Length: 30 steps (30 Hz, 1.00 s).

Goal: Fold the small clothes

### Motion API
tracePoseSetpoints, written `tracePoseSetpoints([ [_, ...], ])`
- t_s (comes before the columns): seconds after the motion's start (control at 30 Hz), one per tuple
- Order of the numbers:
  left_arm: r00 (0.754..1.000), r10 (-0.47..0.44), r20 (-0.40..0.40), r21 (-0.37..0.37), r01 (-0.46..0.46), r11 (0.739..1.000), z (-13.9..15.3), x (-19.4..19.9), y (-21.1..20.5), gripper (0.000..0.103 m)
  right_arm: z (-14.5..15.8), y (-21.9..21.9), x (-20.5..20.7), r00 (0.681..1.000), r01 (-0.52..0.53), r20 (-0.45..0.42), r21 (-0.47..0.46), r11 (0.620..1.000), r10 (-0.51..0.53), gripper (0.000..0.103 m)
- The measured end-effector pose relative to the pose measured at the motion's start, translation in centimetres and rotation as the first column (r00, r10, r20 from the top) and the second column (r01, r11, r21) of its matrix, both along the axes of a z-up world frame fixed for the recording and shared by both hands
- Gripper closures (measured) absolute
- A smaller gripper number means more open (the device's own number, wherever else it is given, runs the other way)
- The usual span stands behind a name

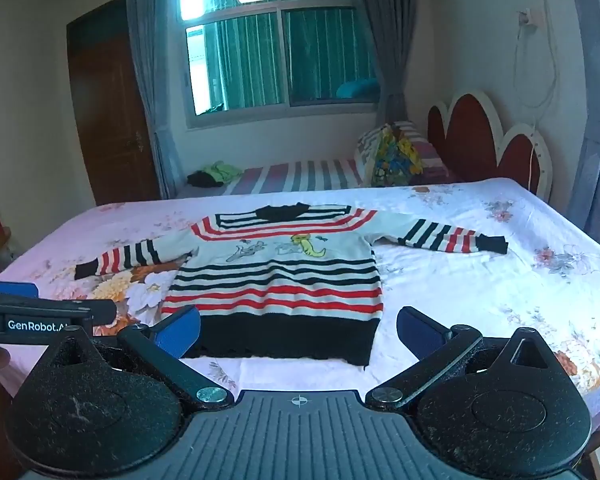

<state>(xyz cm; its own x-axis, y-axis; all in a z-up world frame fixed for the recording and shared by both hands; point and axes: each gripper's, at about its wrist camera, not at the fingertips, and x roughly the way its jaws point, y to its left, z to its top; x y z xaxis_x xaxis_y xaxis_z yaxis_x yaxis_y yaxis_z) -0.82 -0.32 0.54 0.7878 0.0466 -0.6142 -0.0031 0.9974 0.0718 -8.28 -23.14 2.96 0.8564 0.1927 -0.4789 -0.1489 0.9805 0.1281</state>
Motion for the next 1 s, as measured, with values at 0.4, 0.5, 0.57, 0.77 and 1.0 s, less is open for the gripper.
tracePoseSetpoints([
  [0.4,0.999,0.044,-0.005,-0.006,-0.044,0.999,0.0,-0.1,-0.2,0.001,-0.2,-1.3,1.9,0.999,-0.024,-0.031,0.032,0.999,0.025,0.000],
  [0.5,0.999,0.048,-0.003,0.000,-0.048,0.999,0.0,-0.1,-0.2,0.001,-0.2,-1.2,2.0,0.999,-0.030,-0.038,0.033,0.999,0.031,0.000],
  [0.57,0.999,0.051,-0.001,-0.001,-0.051,0.999,0.0,-0.1,-0.1,0.001,-0.2,-1.2,2.0,0.999,-0.032,-0.036,0.033,0.999,0.033,0.000],
  [0.77,0.999,0.052,0.001,-0.003,-0.052,0.999,0.2,-0.1,0.0,0.001,-0.3,-1.1,1.8,0.999,-0.033,-0.035,0.028,0.999,0.034,0.000],
  [1.0,0.999,0.048,-0.001,0.000,-0.048,0.999,0.4,0.0,-0.1,0.001,-0.2,-1.6,2.0,0.999,-0.025,-0.035,0.032,0.999,0.026,0.000],
])
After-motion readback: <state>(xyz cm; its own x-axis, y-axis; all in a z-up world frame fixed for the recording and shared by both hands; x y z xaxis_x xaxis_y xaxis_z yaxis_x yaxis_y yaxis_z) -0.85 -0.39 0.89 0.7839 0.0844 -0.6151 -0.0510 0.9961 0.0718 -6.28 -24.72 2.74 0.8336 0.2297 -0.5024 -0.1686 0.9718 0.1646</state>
